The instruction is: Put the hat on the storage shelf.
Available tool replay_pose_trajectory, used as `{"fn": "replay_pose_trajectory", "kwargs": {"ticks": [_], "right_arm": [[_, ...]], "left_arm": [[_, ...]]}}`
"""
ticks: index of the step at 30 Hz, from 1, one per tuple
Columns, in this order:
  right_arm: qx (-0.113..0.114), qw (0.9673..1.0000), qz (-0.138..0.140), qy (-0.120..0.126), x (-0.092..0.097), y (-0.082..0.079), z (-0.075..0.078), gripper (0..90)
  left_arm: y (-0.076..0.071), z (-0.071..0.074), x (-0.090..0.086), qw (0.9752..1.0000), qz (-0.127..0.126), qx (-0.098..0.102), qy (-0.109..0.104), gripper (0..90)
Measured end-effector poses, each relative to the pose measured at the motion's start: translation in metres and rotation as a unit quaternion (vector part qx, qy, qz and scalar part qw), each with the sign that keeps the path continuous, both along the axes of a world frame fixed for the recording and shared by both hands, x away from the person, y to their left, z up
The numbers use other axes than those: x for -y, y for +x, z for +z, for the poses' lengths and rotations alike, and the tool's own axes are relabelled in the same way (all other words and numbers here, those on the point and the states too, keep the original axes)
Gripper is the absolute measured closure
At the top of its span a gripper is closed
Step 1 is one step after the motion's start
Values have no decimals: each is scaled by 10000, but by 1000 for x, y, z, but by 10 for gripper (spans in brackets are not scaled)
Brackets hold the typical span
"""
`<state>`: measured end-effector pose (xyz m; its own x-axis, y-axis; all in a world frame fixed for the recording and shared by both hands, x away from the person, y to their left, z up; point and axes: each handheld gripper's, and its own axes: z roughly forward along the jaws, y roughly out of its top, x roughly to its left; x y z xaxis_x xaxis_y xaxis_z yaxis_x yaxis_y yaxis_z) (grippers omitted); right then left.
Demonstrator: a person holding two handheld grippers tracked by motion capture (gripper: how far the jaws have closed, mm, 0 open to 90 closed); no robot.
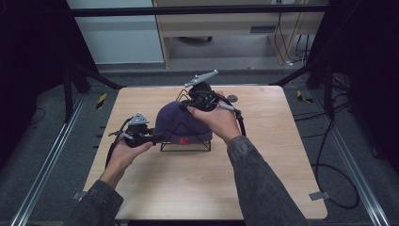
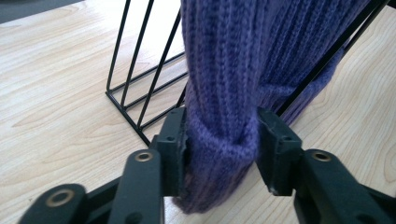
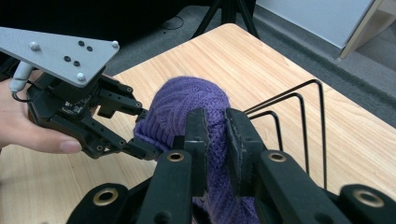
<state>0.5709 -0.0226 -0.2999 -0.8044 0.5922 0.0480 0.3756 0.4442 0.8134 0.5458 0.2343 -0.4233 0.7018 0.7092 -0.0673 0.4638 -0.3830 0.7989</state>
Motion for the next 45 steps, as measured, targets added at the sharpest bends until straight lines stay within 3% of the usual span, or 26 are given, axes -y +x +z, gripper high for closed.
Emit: {"fn": "replay_pose_trajectory", "kwargs": {"ticks": [5, 20, 25, 29, 32, 39, 45], "right_arm": [[-67, 10000, 12, 32, -3, -1, -8, 798], [-106, 9998, -39, -163, -8, 0, -13, 796], [-108, 9997, -29, -235, -11, -1, -15, 795], [-120, 9996, -30, -268, -12, -3, -17, 795], [-122, 9996, -22, -262, -12, -2, -18, 794], [-143, 9996, -30, -242, -11, -2, -18, 791], [-154, 9995, -44, -254, -8, -3, -22, 789]], "left_arm": [[0, -4, -1, 10000, -1, -50, 73, 579], [-3, -10, -8, 9996, 196, -132, -182, 575], [-6, -8, -11, 9996, 211, -65, -168, 572], [-14, -1, -15, 9996, 211, 123, -138, 559], [-18, 3, -19, 9992, 328, 215, -70, 549], [-21, 1, -31, 9971, 665, 270, -262, 498], [-23, -8, -46, 9952, 943, 266, -3, 456]]}}
